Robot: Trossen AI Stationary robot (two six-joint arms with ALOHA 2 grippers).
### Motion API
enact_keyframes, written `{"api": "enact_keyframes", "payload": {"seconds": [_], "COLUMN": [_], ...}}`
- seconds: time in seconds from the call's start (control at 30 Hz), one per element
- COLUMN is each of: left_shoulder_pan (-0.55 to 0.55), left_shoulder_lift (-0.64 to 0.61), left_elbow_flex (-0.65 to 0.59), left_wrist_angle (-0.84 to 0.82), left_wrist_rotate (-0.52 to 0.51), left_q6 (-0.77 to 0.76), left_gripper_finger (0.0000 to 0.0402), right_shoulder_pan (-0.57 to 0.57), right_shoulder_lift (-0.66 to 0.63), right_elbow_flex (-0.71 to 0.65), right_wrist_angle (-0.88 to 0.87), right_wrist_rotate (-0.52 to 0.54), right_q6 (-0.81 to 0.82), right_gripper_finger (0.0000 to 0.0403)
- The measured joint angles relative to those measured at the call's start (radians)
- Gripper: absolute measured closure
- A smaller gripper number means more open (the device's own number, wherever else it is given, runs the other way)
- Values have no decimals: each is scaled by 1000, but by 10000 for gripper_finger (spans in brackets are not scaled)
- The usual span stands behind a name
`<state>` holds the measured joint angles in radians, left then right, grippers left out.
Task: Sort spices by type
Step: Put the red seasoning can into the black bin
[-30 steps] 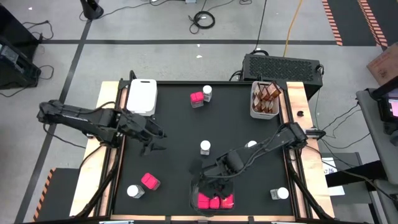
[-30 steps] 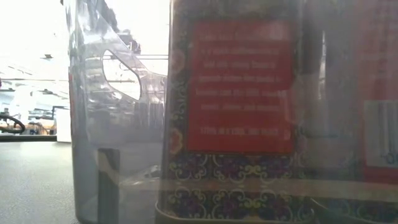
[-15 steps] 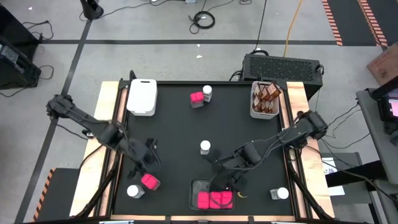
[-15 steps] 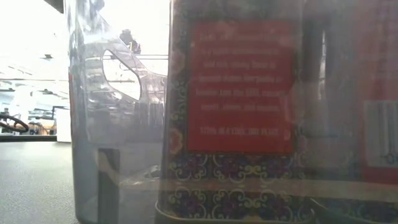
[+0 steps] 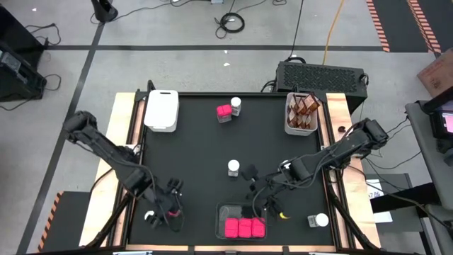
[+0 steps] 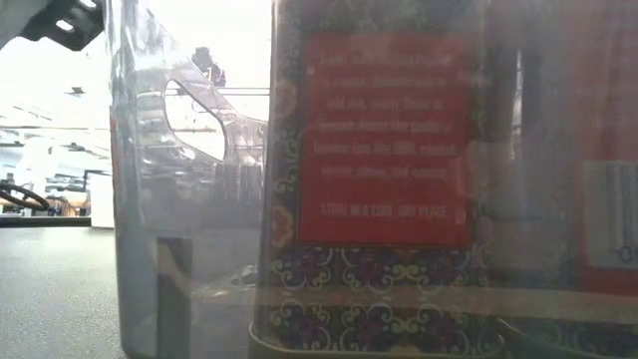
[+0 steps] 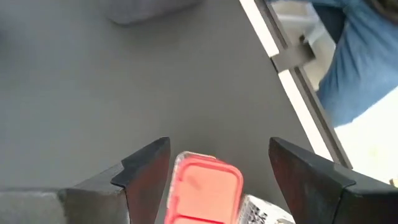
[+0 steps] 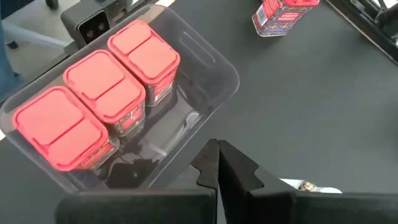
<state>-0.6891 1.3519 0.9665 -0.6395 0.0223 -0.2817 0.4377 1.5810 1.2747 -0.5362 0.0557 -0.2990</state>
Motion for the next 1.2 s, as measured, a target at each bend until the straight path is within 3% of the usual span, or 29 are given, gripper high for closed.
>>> {"api": "enact_keyframes", "payload": {"seconds": [0.5, 1.2], "left_shoulder_pan": [-20, 6], "left_shoulder_lift": [97, 173], "left_elbow_flex": [0, 0], "left_wrist_angle": [-118, -148], "left_wrist_rotate": [0, 24], "left_q6": [3, 28], "left_gripper_finger": [125, 128], "right_shoulder_pan": [0, 0], "right_shoulder_lift": [0, 0], "right_elbow_flex": [0, 0], "right_wrist_angle": [52, 55], "right_wrist_rotate": [1, 1], "right_q6": [-26, -30], "right_gripper_finger": [403, 403]}}
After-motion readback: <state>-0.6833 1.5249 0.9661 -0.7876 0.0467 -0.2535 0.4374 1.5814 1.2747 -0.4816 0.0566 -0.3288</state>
